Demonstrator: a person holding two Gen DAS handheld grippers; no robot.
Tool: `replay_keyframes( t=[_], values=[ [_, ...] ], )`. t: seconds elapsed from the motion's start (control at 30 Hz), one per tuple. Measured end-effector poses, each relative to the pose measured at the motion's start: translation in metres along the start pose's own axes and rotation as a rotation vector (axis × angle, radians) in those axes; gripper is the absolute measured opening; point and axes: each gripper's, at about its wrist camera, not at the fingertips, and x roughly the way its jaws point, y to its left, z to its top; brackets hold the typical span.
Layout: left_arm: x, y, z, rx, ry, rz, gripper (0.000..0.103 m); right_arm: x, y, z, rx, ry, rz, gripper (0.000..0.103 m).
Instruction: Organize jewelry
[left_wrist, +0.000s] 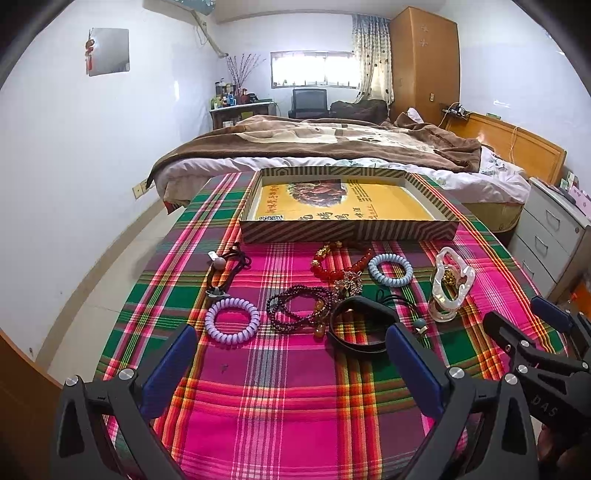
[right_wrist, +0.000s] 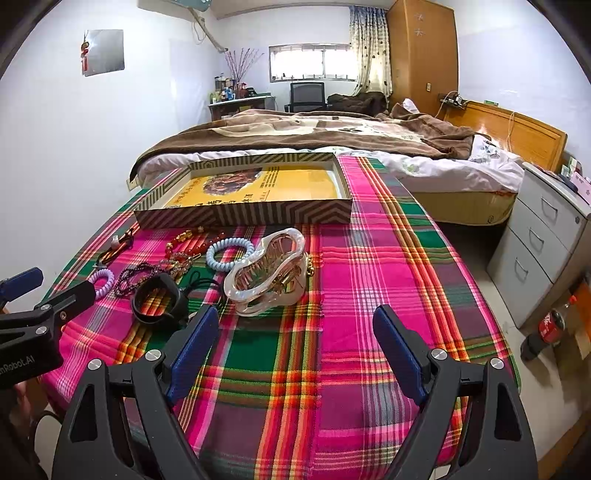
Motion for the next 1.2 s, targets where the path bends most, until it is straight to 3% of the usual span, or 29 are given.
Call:
replay_keyframes(
  t=[1.2],
  values=[
    [-0.0060,0.0003,0.0006,-0.006,-0.007,0.006,0.103,-0.0019,0.0013,-0.0016,-0.007,-0.005,0.003,0.086]
  ],
)
